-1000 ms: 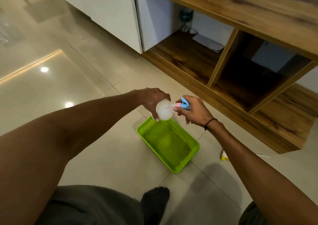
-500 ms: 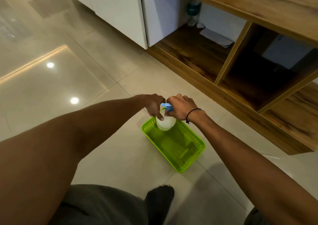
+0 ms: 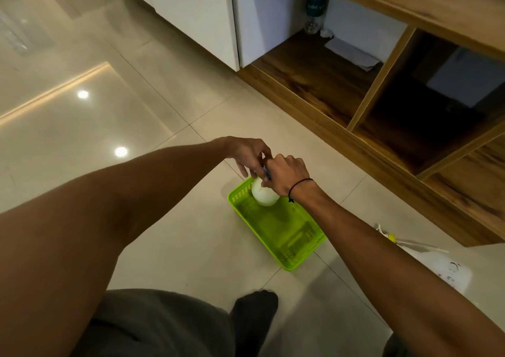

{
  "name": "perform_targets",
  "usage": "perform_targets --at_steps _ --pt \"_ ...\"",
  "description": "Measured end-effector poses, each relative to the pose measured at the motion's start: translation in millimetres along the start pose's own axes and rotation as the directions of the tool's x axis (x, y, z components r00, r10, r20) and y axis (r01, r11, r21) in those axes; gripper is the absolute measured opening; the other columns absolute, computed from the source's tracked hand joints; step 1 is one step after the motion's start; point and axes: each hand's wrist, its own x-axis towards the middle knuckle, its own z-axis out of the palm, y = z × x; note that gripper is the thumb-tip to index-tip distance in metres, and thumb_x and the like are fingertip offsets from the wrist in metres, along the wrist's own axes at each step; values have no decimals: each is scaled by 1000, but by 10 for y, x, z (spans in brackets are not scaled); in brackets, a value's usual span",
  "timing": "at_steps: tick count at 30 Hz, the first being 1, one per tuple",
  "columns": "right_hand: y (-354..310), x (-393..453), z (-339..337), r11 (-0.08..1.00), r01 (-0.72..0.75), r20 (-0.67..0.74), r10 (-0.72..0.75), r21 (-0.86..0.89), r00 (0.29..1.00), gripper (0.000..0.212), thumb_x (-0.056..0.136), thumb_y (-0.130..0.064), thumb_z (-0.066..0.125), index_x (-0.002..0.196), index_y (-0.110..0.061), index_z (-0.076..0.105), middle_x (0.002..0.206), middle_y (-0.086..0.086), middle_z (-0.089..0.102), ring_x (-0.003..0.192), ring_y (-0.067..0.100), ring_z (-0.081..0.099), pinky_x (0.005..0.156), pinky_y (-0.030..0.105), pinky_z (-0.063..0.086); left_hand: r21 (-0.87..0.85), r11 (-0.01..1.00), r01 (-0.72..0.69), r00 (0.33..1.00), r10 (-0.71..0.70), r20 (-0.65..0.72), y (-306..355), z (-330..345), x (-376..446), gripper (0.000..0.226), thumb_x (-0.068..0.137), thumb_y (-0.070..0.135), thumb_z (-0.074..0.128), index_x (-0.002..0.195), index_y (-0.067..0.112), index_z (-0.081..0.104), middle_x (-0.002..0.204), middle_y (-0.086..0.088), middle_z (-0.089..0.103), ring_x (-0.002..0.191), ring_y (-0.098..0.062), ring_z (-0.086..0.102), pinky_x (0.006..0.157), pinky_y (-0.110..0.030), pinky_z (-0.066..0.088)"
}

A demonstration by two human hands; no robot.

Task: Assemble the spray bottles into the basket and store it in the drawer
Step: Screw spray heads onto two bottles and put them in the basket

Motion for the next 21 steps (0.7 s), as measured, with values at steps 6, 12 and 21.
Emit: perform_targets --at_steps 6,12,21 --pt "79 -112 -118 1000 -10 -30 10 16 999 60 78 -67 70 121 -26 60 110 9 69 102 38 68 81 42 46 118 991 -67 996 73 -46 178 -79 21 68 76 31 95 135 23 62 117 1 77 98 -14 70 86 -36 63" --pt "376 -380 -278 995 -95 -255 97 20 962 77 83 -81 47 138 -26 49 94 6 72 85 37 71 65 36 36 54 975 -215 961 221 -167 414 -112 71 53 67 38 92 116 25 73 94 8 82 99 -24 75 90 -43 59" --pt "1179 -1071 -334 944 -306 -316 330 123 890 65 93 -69 42 147 -32 38 110 2 73 96 37 71 65 40 38 37 931 -364 930 365 -46 1342 158 697 47 77 19 80 122 14 71 107 -19 80 93 -24 71 80 -38 54"
